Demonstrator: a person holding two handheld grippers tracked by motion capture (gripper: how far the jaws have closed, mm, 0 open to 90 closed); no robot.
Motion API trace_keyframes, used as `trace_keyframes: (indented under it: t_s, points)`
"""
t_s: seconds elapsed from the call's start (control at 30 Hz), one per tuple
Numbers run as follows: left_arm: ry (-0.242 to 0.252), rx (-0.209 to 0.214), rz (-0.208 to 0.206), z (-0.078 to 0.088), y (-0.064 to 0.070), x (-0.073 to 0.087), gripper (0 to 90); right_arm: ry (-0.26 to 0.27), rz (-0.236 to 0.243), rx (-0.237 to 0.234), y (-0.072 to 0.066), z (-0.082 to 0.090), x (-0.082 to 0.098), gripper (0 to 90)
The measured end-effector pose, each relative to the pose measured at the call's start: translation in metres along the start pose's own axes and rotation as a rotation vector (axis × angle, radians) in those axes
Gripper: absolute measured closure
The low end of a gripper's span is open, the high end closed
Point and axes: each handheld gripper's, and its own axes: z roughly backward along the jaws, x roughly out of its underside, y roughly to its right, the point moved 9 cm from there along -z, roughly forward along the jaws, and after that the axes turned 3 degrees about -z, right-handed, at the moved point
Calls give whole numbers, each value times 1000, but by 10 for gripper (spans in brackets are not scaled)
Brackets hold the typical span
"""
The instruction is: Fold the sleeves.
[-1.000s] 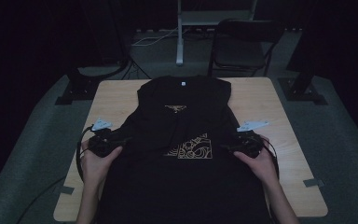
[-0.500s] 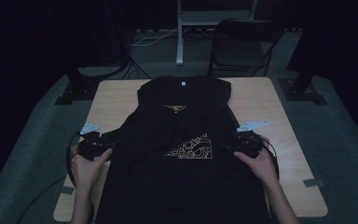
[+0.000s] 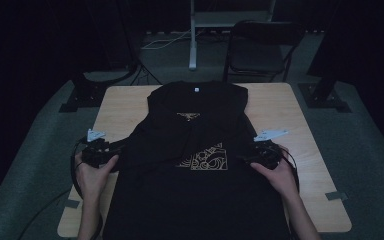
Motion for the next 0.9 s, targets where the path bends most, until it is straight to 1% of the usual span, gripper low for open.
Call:
trace_keyframes:
  t_s: [0.03, 0.2, 0.27, 0.43, 0.6, 0.83, 0.9]
  points:
    - [3, -12, 0, -2, -3, -1, 342, 0, 0, 0, 0, 0, 0, 212]
    - [-7, -15, 10, -7, -6, 2, 342, 0, 1, 0, 0, 0, 0, 212]
    - [-5, -15, 5, -10, -7, 2, 341, 0, 1, 0, 0, 0, 0, 212]
    - [-20, -17, 3, -15, -9, 5, 341, 0, 2, 1, 0, 0, 0, 211]
    - [-27, -28, 1, -19, -14, 7, 342, 0, 3, 1, 0, 0, 0, 211]
    - [-22, -31, 8, -22, -17, 5, 342, 0, 3, 1, 0, 0, 0, 211]
    - [-23, -40, -3, -23, -17, 4, 342, 0, 3, 1, 0, 0, 0, 211]
